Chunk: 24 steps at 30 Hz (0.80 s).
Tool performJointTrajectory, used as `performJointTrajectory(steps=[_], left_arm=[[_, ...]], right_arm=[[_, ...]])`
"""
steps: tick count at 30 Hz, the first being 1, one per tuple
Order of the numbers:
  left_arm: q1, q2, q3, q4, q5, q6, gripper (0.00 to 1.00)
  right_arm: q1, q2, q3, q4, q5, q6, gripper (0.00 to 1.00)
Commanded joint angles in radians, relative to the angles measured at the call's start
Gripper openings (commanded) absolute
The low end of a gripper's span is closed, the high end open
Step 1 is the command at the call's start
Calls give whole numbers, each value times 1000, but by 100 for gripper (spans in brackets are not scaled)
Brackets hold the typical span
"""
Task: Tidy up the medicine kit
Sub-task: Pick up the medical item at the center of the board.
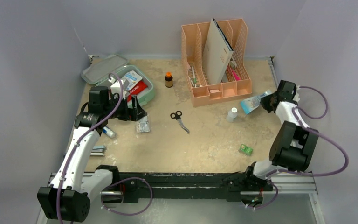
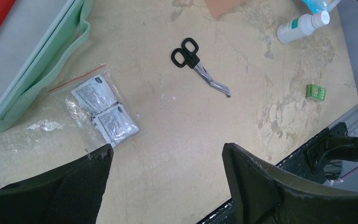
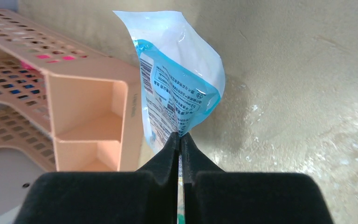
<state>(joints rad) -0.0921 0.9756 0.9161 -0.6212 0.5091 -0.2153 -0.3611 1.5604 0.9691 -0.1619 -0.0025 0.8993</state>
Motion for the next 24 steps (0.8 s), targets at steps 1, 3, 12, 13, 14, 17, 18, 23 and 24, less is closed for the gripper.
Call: performJointTrajectory(steps=[1,3,12,13,14,17,18,23,24], left_arm=[[0,-20,28,-1,-33,23,87],[0,-21,27,-2,-39,21,88],[0,-14,24,15,-34,13,86],[0,-13,26,18,-37,12,85],[-1,-11,27,22,-39,11,85],[0,-5,36,30,-39,-6,84],[0,-2,44,30,-36,-15,84],[-1,7,109,36,44,-85,80],[0,9,126,45,70,-103,79]], right_arm=[[-5,-118,10,-77,55,-69,0],[-5,-163,5,-84,60,-80,0],[-3,-361,-12,-88,-41,-129,0],[-3,-386,-10,-90,-59,-131,0],[-4,-403,-7,-93,-79,-132,0],[5,-451,-5,-88,-144,-123,0],[11,-467,-4,-89,-162,-119,0],[98,-529,-7,-91,-206,-94,0],[130,-538,-8,-90,-203,-87,0]])
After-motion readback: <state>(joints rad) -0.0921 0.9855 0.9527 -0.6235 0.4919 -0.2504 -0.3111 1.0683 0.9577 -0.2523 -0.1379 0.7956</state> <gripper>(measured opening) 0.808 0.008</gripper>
